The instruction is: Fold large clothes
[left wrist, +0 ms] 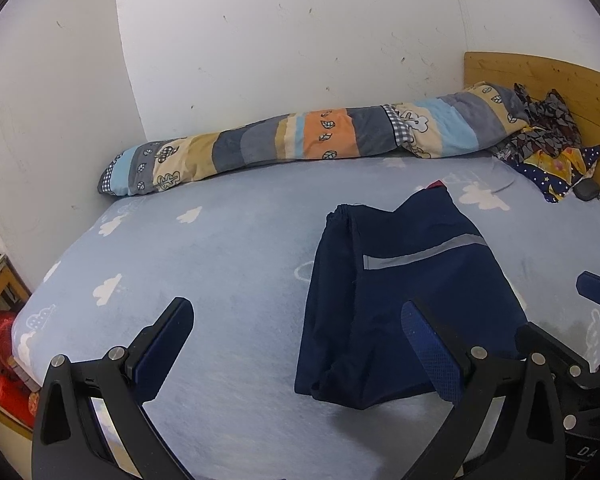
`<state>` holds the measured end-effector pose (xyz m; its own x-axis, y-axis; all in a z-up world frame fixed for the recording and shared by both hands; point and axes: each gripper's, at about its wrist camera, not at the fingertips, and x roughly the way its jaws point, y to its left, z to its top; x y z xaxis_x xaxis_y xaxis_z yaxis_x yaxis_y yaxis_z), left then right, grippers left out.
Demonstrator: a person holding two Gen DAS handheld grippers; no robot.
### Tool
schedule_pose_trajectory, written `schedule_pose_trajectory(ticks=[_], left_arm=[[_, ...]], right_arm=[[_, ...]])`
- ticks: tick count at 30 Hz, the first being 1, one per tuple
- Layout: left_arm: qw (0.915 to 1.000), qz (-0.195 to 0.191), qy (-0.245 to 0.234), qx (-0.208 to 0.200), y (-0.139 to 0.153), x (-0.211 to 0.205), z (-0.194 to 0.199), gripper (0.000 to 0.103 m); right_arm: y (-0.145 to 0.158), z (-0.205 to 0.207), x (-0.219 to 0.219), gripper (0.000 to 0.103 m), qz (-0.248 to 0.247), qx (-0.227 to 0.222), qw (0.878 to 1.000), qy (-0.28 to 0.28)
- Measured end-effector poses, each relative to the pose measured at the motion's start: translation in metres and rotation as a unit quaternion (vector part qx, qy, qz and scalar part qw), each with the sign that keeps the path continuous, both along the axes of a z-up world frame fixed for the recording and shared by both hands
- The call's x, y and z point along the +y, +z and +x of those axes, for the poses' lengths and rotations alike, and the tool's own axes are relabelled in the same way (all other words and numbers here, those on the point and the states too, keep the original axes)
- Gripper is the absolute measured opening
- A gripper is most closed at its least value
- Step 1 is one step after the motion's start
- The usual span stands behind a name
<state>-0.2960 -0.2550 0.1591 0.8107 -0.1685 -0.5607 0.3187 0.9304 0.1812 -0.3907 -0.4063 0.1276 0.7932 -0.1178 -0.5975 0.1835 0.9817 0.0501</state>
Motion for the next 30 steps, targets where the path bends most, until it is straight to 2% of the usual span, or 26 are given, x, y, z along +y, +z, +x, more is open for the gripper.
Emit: schedule_pose_trajectory(ticks=[7,30], left_arm=[[0.9999,-0.002,-0.001,0.010,-0.0015,0.0021,0.0027,0.103],[1.0000,0.004,0.000,0.004,-0.0012,0.0016,0.0026,0.103]], right_arm=[[-0.0003,0.0002,-0.0009,0.094,0.001,0.001,1.000,0.001],[-0.0012,0.0002,-0.0027,0.094,0.001,0.001,1.000,0.002]])
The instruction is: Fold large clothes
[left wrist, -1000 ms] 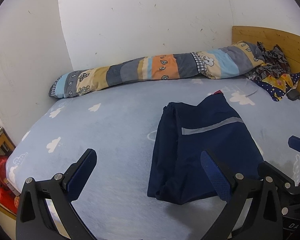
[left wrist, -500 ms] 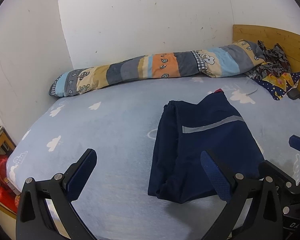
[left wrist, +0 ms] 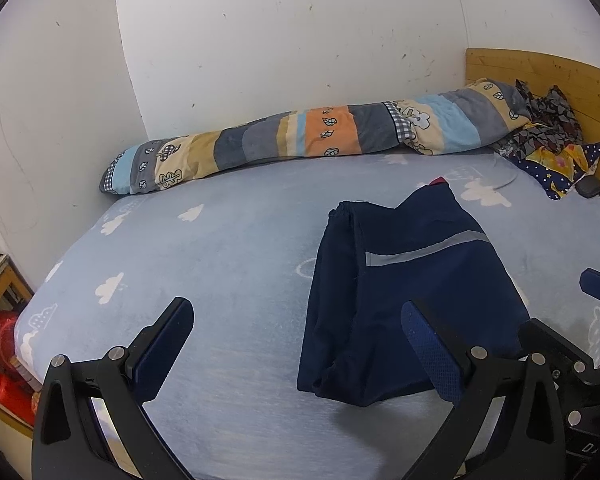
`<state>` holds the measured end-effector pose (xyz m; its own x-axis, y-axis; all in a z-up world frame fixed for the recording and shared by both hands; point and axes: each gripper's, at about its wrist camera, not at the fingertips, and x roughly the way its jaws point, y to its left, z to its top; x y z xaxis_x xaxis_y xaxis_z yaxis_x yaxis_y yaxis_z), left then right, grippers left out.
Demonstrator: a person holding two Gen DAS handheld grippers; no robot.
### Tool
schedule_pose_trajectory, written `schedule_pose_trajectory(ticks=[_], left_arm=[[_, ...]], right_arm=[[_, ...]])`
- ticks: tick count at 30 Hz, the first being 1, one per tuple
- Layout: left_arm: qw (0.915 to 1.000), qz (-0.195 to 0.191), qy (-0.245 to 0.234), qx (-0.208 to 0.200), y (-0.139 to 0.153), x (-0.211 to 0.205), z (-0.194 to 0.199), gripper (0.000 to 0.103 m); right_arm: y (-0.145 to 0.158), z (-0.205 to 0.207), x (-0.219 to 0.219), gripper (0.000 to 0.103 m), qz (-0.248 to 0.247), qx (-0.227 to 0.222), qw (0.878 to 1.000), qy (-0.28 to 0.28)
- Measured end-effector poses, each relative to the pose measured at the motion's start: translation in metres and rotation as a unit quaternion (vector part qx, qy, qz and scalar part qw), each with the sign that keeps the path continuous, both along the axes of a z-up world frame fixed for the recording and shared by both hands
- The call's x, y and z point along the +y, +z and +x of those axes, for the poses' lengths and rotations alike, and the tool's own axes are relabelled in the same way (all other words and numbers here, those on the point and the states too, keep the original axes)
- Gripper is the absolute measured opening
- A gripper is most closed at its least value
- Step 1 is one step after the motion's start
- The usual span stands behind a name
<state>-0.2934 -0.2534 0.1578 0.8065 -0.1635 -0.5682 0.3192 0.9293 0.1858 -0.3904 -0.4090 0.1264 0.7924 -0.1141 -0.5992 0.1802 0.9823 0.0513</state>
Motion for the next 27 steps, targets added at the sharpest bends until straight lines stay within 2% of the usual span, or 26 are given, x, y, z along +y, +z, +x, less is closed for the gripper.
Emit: schedule_pose_trajectory(ticks=[27], left_arm=[[1.0000,-0.001,0.000,0.000,-0.0020,0.0026,-0.0006,0.103]], right_arm=[[0.0000,-0.0004,-0.0026,0.094,-0.001,0.000,1.000,0.003]])
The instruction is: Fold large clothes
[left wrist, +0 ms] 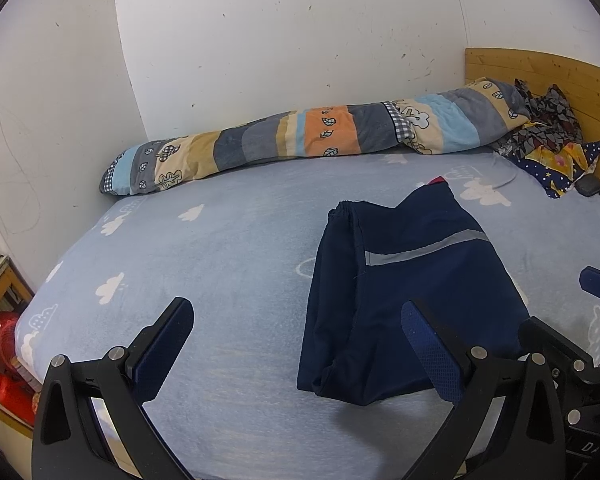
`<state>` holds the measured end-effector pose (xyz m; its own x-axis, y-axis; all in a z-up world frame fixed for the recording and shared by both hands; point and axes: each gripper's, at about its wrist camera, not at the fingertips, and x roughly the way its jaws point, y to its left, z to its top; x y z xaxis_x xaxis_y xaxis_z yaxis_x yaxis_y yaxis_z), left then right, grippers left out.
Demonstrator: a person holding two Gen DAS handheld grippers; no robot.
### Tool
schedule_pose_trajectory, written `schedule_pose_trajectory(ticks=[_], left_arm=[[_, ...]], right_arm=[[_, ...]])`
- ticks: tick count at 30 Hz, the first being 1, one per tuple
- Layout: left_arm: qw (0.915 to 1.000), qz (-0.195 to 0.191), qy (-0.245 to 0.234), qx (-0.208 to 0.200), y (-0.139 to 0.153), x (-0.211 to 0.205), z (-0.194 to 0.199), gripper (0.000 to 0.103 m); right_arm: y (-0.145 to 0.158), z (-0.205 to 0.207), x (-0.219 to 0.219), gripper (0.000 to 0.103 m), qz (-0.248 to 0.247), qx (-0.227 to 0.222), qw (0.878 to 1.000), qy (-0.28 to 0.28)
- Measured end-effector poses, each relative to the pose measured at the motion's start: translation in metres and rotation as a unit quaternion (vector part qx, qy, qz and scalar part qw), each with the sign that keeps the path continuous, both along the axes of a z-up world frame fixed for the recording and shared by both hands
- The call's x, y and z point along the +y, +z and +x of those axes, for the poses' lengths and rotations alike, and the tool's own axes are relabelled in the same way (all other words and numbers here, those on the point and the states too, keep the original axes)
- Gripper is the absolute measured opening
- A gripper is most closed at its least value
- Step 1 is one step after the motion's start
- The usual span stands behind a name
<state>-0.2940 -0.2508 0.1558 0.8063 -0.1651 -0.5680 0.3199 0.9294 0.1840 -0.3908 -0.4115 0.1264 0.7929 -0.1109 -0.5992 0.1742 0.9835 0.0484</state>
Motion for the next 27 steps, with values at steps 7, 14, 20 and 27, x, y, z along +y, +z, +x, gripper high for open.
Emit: schedule_pose_trajectory(ticks=[7,14,20,27], left_arm=[[1.0000,0.001,-0.001,0.000,0.000,0.002,0.001,0.103],[1.0000,0.002,0.000,-0.002,0.001,0.003,0.001,0.103],[1.0000,0.002,0.000,0.001,0.001,0.004,0.002,0.103],[0.9994,-0.020,0.004,0.028,0.002,0.017,0.009,0.103]], right_arm=[[0.000,0.000,0.000,0.094,0.000,0.000,1.000,-0.001],[0.000,-0.001,0.000,0.094,0.001,0.000,1.000,-0.001],[0.001,-0.001,-0.002,0.094,0.000,0.000,1.000,-0.003],[0.003,-0.003,-0.004,0.094,0.005,-0.004,1.000,-0.009]])
